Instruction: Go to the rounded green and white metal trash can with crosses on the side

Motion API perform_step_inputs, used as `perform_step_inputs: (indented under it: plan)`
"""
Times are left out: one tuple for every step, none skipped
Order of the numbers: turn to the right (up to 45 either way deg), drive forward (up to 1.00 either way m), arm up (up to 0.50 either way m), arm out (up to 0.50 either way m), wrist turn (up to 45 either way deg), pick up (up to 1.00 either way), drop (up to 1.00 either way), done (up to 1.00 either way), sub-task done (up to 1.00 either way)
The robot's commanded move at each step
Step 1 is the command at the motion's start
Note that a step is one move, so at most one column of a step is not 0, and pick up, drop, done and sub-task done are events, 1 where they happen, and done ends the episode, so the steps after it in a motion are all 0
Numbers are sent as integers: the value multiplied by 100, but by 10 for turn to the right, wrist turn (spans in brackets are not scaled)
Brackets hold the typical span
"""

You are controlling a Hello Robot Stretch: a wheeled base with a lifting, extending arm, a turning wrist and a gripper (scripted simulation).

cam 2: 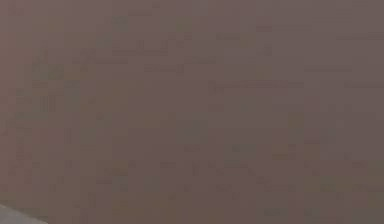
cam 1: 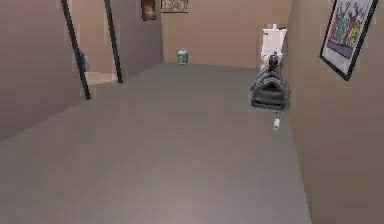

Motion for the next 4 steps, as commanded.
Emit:
perform_step_inputs:
  plan:
    - [0,100,0,0,0,0,0,0,0]
    - [0,100,0,0,0,0,0,0,0]
    - [0,100,0,0,0,0,0,0,0]
    - [0,100,0,0,0,0,0,0,0]
